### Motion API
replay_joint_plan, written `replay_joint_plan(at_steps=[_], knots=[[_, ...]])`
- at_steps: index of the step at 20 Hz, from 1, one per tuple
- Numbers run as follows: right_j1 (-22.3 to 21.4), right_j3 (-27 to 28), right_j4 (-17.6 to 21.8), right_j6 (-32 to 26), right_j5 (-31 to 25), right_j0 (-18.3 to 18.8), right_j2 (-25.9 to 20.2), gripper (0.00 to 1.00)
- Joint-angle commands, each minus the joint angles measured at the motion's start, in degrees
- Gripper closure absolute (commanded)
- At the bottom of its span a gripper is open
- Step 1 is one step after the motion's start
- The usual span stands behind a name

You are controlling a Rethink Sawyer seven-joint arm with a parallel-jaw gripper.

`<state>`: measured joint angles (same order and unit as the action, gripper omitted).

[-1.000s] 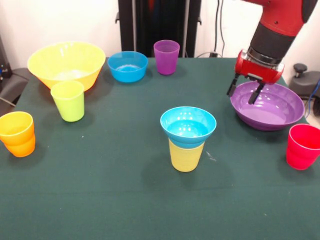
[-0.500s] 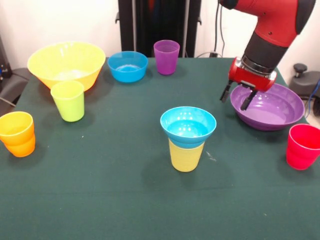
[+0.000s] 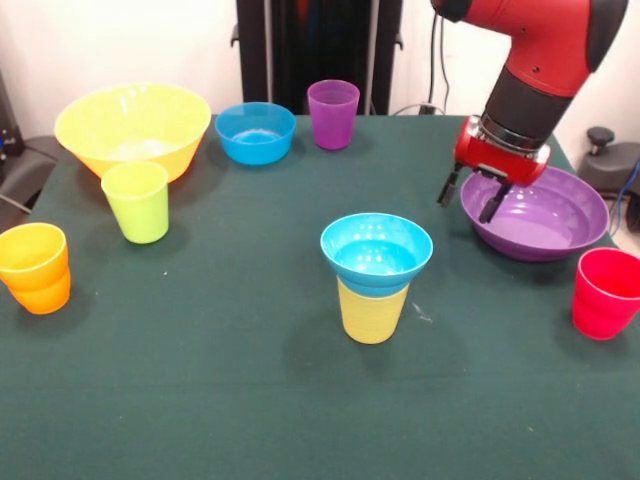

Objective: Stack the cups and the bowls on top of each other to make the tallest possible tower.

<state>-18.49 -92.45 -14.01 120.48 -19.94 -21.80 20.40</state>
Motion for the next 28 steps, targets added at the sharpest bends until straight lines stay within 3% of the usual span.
replay_joint_plan(at_steps=[1,7,13,24,28], knots=[[-3.16,-2.97,-0.91,7.40,3.14,3.39,-9.17,0.00],[-5.27,-8.45,1.97,4.65,7.81,9.05,-14.07,0.00],[-5.28,-10.42,4.67,2.70,9.67,12.61,-16.53,0.00],[-5.92,-12.33,10.10,0.48,10.71,18.22,-19.50,0.00],[-8.24,-14.42,11.38,0.96,9.62,19.45,-20.71,0.00]])
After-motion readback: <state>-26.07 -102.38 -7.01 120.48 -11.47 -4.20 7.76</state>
